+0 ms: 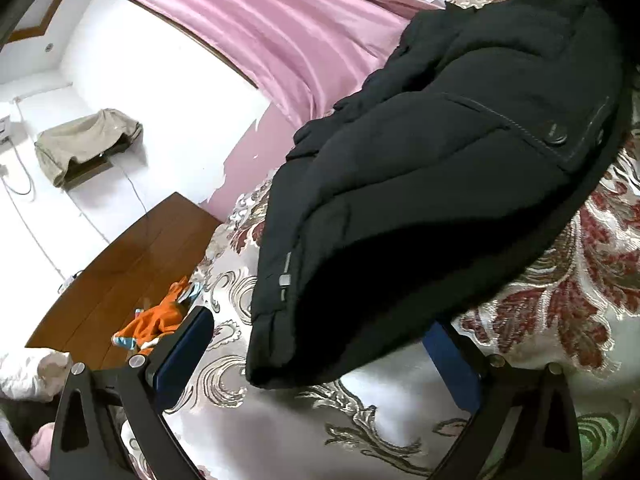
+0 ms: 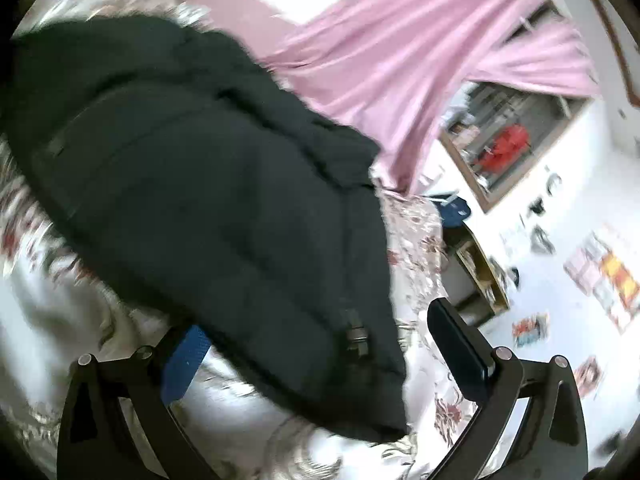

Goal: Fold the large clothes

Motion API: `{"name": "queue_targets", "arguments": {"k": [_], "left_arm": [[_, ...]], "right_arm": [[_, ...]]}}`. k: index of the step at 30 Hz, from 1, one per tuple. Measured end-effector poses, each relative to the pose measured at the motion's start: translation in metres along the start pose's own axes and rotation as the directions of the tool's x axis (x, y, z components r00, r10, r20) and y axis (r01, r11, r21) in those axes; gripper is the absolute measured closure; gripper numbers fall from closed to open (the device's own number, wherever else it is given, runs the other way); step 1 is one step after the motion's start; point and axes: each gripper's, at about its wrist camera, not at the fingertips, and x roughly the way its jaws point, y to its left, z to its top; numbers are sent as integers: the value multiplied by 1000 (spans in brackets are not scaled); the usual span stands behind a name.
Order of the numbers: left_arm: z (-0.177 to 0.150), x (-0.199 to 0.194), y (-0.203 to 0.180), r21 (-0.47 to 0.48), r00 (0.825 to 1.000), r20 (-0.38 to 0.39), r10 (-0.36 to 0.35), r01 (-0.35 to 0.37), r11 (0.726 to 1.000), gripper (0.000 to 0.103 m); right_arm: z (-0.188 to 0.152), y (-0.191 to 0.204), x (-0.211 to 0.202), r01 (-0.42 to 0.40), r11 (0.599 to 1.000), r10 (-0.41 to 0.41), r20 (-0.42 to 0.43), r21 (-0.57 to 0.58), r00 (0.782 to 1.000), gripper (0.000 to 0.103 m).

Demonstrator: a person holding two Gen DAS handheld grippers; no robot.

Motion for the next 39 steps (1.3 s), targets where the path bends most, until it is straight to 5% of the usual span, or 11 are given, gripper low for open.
{"name": "queue_targets", "arguments": {"k": [6,12,17,22,29,31,39], "left_arm": [[3,-6,-6,39,994,69,82,-85,996,0],[5,1,-4,35,995,77,60,-63,997,0],[6,-1,2,2,994,98,52,-52,999,3],[6,-6,7,-13,990,135,37,-36,999,19],[9,-9,12,-20,987,130,-98,101,995,69],[10,-13,12,-12,984,133,-115,118,993,74],[18,-19,39,-101,971,110,-213,224,969,93]], "right_arm": [[-11,-15,4,-9,998,7,26,55,1000,2],[-13,-5,9,-34,999,34,-14,8,999,2],[-14,-21,17,-89,993,92,-34,79,995,24],[-19,-9,11,-155,986,157,-22,58,987,61],[-21,-14,14,-203,975,206,-18,94,978,75],[-21,-20,14,-228,965,231,-14,131,973,85],[-23,-45,13,-339,898,343,38,280,939,92]]}}
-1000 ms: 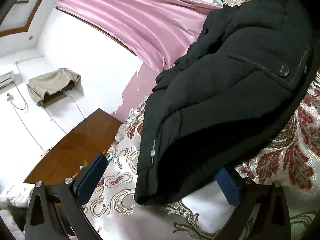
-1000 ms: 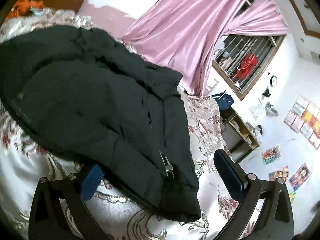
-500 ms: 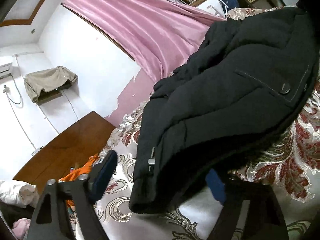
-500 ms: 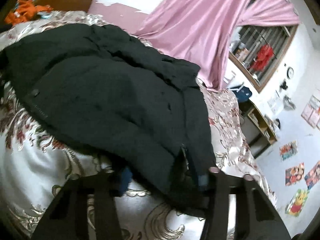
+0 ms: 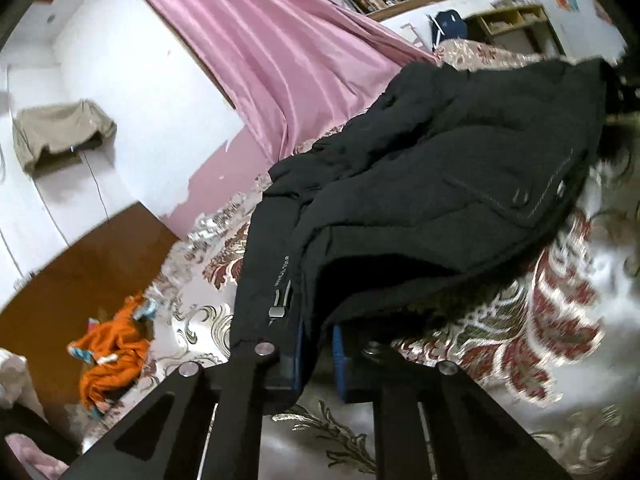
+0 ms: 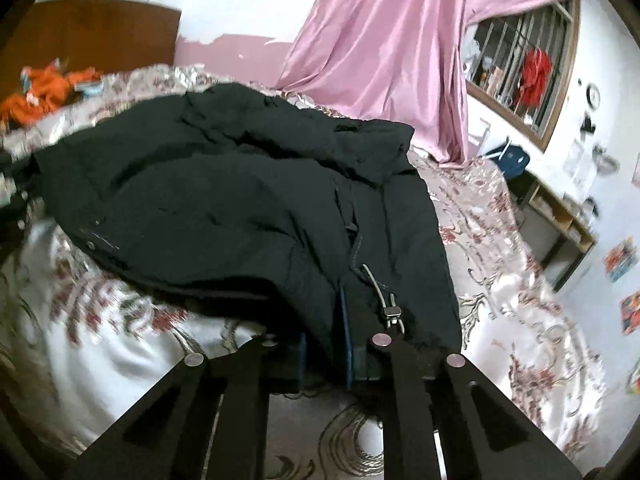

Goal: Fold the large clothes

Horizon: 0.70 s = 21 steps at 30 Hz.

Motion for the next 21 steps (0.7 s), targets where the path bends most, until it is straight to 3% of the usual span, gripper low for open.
{"name": "queue_targets", "arguments": {"k": [5,12,21], "left_arm": [[10,-18,27,-158,997,-19,-72,68,985,95],[17,-65,66,-285,994,42,-101,109,952,96],[30,-136,103,-318,993,120,-19,56,947,97]], "right_arm": [[3,-11,-18,-52,995,47,62,80,997,95],[1,-22,-66,-95,984,66,192,150,979,95],[0,-34,-142,-147,976,88,325,162,942,97]]}}
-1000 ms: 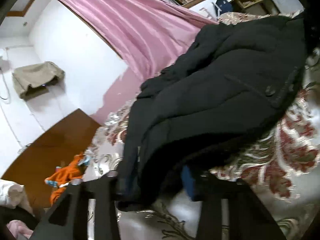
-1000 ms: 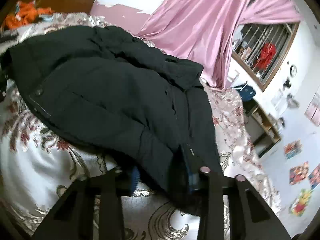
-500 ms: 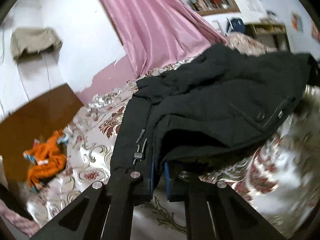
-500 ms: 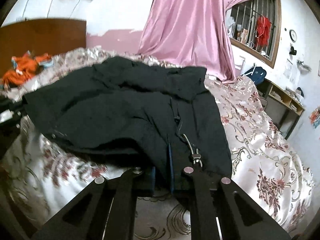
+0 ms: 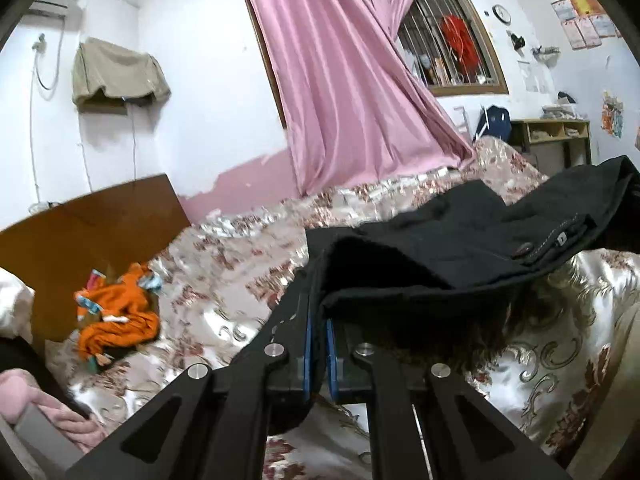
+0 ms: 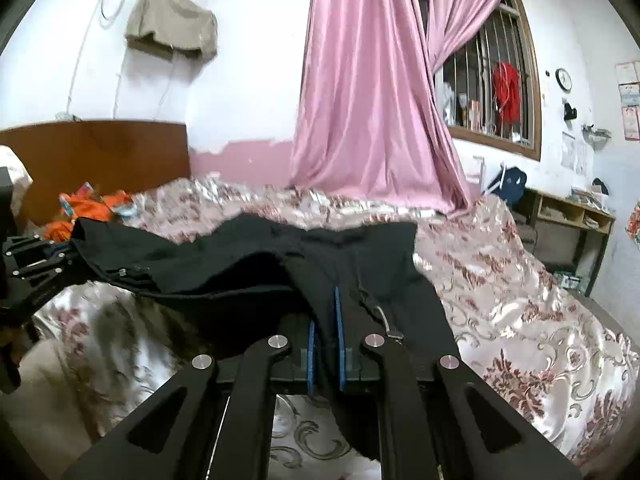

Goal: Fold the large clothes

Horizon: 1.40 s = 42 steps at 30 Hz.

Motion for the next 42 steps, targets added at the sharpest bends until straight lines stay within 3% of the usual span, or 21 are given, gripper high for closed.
{"name": "queue_targets", "arguments": {"k": [5,11,16,25,29,42], "left_arm": [[19,-19,8,11,999,43,15,-16,1000,97],[49,3,12,0,998,69,-2,2,1000,97],[78,37,18,-77,997,65,-46,51,996,97],[114,112,10,-98,997,38,-65,69,993,97],[121,144,11,-154,994,-14,-104,101,983,97],[132,233,1,-174,991,-54,-122,111,978,97]], "right_arm": [[19,-3,-25,-34,999,32,76,14,997,97],[33,-5,-12,-37,999,35,105,13,994,97],[52,-11,25,-8,1000,7,100,3,995,97],[77,-20,94,17,1000,-17,92,0,996,97],[82,-29,130,16,1000,-17,62,9,998,97],[93,-45,229,32,999,-32,10,-9,999,97]]}}
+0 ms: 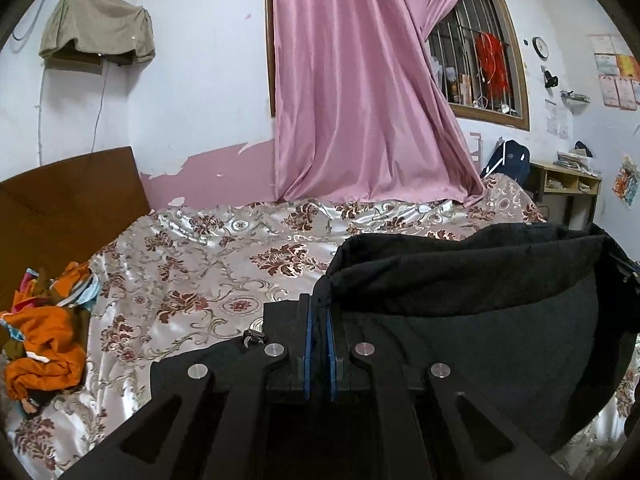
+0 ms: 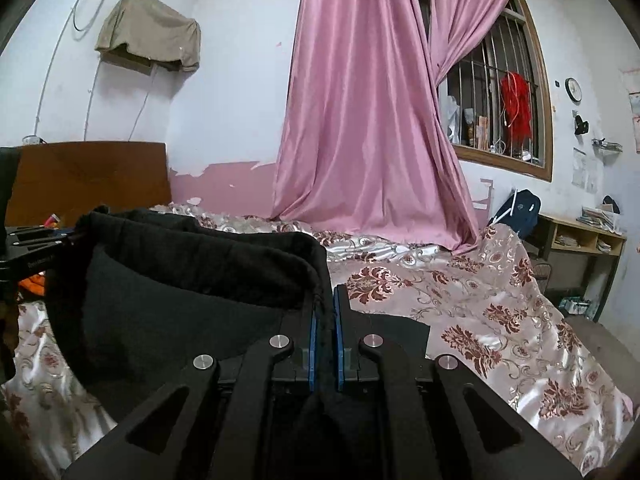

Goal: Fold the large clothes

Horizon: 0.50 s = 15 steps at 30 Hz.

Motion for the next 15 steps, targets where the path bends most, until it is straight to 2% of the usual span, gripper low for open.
{"name": "queue_targets", "arguments": {"k": [9,15], "left_arm": [[2,86,4,-61,997,-80,-18,13,998,97],[-5,134,0,-61,990,-142,-11,3,998,97]], "right_arm": [[2,4,81,55,997,-57,-50,-45,997,97],[-5,10,130,96,994,-101,-92,-57,991,97]]}}
